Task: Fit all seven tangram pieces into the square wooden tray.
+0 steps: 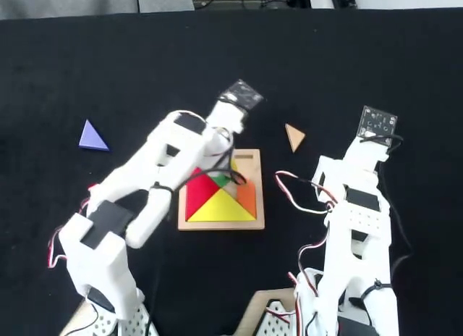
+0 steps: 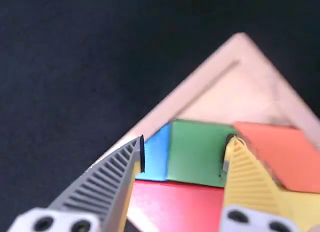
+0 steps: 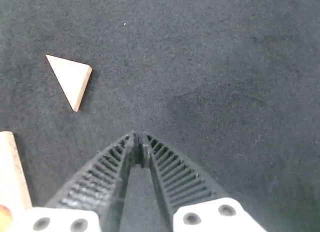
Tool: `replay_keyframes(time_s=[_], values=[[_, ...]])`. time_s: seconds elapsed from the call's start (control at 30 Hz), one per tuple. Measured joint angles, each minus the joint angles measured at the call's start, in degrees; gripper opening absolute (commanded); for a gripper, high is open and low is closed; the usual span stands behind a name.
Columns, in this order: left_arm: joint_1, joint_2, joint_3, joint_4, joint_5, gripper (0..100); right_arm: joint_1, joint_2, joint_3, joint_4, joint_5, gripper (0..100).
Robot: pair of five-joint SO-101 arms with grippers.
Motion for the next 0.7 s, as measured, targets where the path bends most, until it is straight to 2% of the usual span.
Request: replay_keyframes(time_s=[0.27, 0.7], values=[[-3.25, 0.0, 0.0, 0.0, 0.0, 27, 0.0, 0.0, 0.0, 0.0, 0.0, 1.5], [-1.23, 0.0, 0.0, 0.0, -0.09, 27, 0.0, 0.0, 0.0, 0.0, 0.0, 1.5]])
